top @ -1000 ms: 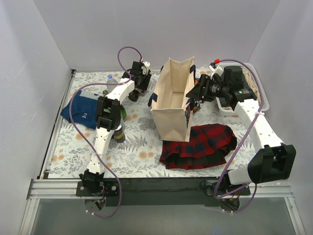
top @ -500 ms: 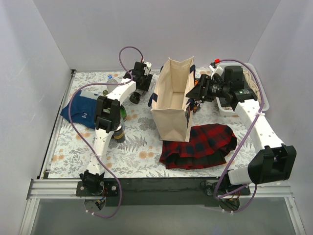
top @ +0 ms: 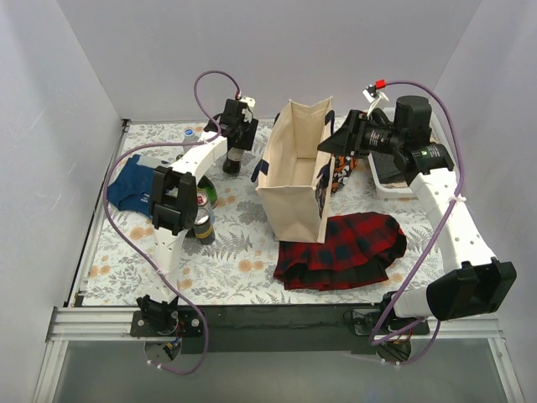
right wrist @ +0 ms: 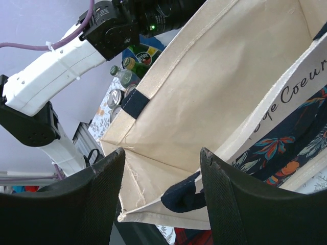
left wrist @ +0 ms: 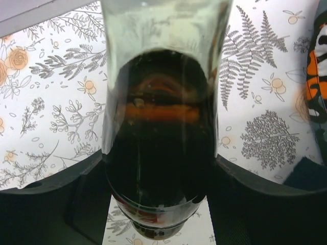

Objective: Take the beverage out of the canvas bag
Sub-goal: Pick up the drink from the center of the board.

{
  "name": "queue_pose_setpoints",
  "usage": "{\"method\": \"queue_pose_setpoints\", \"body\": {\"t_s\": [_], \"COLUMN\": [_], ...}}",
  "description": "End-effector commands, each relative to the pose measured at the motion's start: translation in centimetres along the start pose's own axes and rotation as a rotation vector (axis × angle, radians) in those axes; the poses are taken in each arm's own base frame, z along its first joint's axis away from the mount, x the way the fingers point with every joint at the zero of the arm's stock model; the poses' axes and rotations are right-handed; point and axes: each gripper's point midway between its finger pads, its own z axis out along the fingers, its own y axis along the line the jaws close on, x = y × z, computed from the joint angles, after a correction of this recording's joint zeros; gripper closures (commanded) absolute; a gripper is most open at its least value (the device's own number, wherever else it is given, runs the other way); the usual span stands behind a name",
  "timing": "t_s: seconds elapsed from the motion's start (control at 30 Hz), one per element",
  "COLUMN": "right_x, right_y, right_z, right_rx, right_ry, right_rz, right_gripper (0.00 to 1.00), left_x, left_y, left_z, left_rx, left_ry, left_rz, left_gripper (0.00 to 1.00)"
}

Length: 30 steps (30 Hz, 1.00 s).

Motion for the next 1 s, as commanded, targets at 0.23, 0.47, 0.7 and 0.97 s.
{"method": "queue_pose_setpoints", "body": {"t_s": [0.23, 0.47, 0.7, 0.97], "right_x": [-0.4, 0.1, 0.3, 0.5], "right_y": [1.4, 1.2, 1.1, 0.8], "right_z": [-0.6, -0.5, -0.6, -0.5], "right_rx": [-0.024, -0.020, -0.012, -0.010], "right_ry": [-0.032, -0.027, -0.028, -0.023], "right_rz": [-0.047, -0.037, -0.037, -0.030], "right_gripper": [0.34, 0.33, 0.33, 0.33], "left_x": [-6.1, -8.5, -9.2, -8.3], "left_y": [1.0, 0.8, 1.0, 1.7], "left_z": [-8.8, -10.7, -11.9, -12.3], "left_rx": [-0.060, -0.033, -0.044, -0.083], "left_ry": [-0.236, -0.313, -0.337, -0.337], "left_rz": [-0.078, -0.119, -0.134, -0.175], "left_gripper": [1.00, 1.00, 1.00, 1.00]}}
